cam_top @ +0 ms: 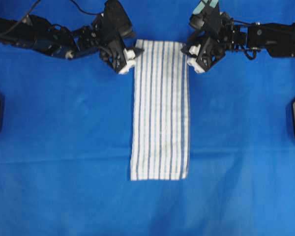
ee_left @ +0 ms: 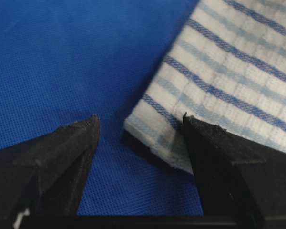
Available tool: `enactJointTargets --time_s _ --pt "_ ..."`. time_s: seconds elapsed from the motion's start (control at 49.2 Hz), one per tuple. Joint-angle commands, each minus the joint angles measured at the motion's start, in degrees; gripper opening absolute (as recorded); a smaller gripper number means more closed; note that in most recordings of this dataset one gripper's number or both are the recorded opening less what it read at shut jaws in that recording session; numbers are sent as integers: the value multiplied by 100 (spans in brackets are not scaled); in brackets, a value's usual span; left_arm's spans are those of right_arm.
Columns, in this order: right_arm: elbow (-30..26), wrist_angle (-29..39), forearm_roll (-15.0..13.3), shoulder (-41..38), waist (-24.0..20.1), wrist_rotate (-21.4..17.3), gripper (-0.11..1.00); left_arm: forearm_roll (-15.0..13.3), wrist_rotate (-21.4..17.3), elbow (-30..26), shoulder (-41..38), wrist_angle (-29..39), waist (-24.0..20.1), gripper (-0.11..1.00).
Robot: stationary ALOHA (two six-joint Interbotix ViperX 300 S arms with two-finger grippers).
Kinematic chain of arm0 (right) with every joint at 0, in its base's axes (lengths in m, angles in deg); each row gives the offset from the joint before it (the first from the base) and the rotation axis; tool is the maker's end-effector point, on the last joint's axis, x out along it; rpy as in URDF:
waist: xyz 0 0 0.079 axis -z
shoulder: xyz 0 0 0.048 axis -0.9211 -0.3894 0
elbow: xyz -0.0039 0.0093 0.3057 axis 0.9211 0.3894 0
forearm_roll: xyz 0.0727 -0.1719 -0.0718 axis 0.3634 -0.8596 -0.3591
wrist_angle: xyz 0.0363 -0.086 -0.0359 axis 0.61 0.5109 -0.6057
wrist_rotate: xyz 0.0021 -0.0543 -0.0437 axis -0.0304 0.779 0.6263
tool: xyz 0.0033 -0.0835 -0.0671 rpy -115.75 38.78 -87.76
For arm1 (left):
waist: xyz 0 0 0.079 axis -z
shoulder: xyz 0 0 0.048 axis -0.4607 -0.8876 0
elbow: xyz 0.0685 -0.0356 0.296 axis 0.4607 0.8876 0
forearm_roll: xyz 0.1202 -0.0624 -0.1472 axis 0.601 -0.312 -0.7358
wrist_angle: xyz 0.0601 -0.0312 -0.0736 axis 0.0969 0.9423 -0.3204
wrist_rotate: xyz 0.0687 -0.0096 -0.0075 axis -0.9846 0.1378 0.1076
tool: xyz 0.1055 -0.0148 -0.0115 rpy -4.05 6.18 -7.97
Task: Fold the blue towel.
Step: 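Grasp the strip's top corners with both grippers, then pull the top corners down toward the bottom edge, folding the strip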
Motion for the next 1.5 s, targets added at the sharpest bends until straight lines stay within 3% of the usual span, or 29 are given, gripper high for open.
enactJointTargets --time_s 0.0,0.183,0.264,0.427,0.528,1.158,1.483 --pt "-114 -79 -9 26 9 0 57 18 -9 -88 70 -53 -26 63" --pt "-132 -70 -9 -35 0 0 55 9 -18 -97 53 -53 -26 62" --pt "-123 -70 -9 -44 0 0 49 9 -18 -97 44 -53 -26 56" --pt "-97 -88 -18 -35 0 9 12 26 -123 -88 44 -44 0 21" --pt "-97 -88 -26 -35 -9 9 10 26 -316 -88 35 -26 18 4" --pt "-202 -62 -26 264 272 9 10 26 -844 -396 193 141 -246 4" --pt "-44 -70 0 483 193 -88 10 35 -791 -272 571 404 -105 4"
